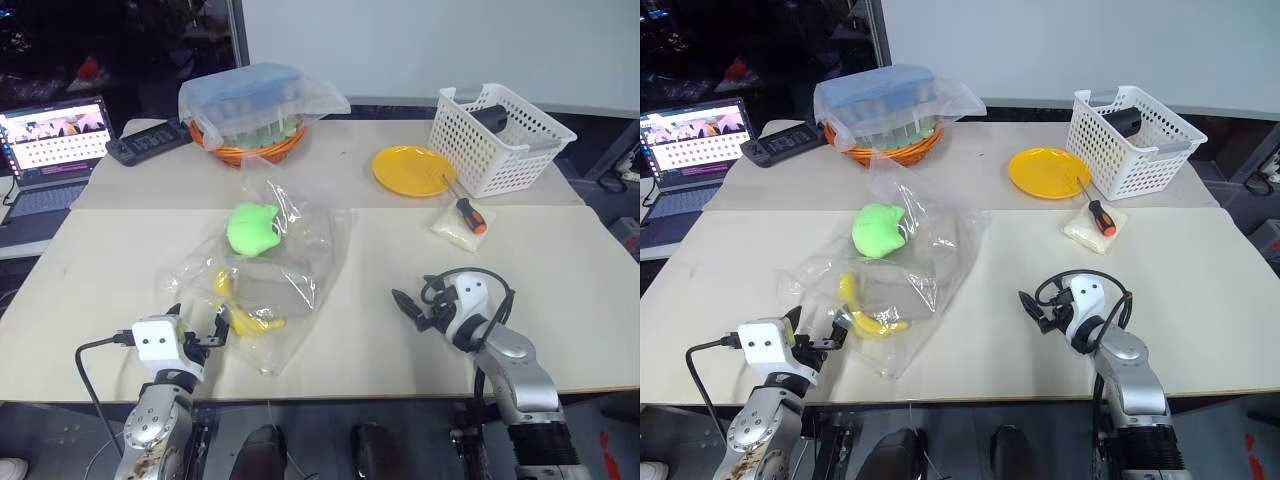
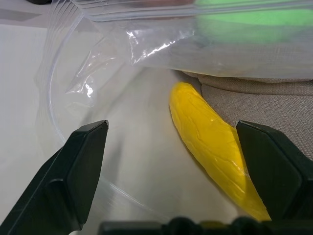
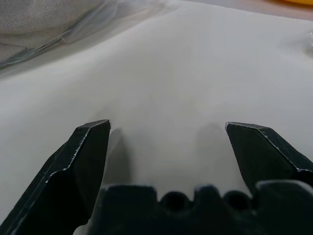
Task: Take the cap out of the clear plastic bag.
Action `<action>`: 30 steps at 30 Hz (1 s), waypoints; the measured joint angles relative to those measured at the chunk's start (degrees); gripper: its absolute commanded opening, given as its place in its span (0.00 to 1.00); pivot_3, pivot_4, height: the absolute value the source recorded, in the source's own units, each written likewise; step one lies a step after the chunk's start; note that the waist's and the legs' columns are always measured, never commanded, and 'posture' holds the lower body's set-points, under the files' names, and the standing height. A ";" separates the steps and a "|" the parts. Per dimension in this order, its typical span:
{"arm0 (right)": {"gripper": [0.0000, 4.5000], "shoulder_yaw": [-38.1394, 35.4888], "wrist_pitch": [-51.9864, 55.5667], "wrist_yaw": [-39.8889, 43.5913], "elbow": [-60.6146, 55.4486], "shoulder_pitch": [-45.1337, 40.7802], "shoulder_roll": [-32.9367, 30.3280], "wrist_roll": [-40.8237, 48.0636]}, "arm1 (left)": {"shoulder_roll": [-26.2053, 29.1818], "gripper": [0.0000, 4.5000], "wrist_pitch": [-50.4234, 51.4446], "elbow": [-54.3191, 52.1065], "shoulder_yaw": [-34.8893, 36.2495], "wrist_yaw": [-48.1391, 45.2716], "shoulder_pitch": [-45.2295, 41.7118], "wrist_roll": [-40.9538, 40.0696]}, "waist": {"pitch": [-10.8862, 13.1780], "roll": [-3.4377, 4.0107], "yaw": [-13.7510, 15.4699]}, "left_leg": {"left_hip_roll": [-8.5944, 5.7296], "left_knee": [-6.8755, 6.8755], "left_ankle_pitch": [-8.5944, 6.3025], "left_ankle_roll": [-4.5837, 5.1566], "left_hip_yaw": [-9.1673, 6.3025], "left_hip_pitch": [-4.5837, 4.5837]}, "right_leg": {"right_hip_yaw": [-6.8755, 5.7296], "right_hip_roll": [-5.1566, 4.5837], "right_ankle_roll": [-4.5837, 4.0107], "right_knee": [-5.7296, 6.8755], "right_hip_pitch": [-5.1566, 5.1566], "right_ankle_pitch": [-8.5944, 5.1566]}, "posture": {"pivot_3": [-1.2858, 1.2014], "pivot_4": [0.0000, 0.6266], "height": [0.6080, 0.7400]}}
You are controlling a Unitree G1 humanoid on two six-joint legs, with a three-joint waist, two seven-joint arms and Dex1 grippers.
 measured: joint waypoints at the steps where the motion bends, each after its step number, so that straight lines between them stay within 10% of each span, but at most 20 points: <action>1: 1.00 0.00 0.00 0.00 0.00 0.00 0.00 0.00 | 0.00 1.00 0.00 0.00 0.00 0.00 0.00 0.00 | 0.00 0.00 0.00 | 0.00 0.00 0.00 0.00 0.00 0.00 | 0.00 0.00 0.00 0.00 0.00 0.00 | 0.52 0.24 1.00; 12: 1.00 5.25 6.82 11.57 -1.03 -6.19 -8.25 0.79 | 15.40 1.00 -11.41 -1.53 2.61 -18.58 8.41 -1.69 | 0.02 -0.04 -0.13 | 0.06 -0.02 -0.07 -0.12 -0.02 -0.02 | -0.04 0.02 -0.13 -0.01 -0.08 0.00 | 0.52 0.24 1.00; 30: 1.00 7.40 22.36 23.47 -18.74 -10.34 -16.79 11.63 | 40.08 1.00 -16.84 9.14 1.75 -43.38 -5.48 -0.86 | 0.03 -0.05 -0.12 | 0.17 -0.07 0.00 -0.01 0.14 -0.12 | -0.06 0.02 -0.16 0.01 -0.29 0.01 | 0.52 0.24 1.00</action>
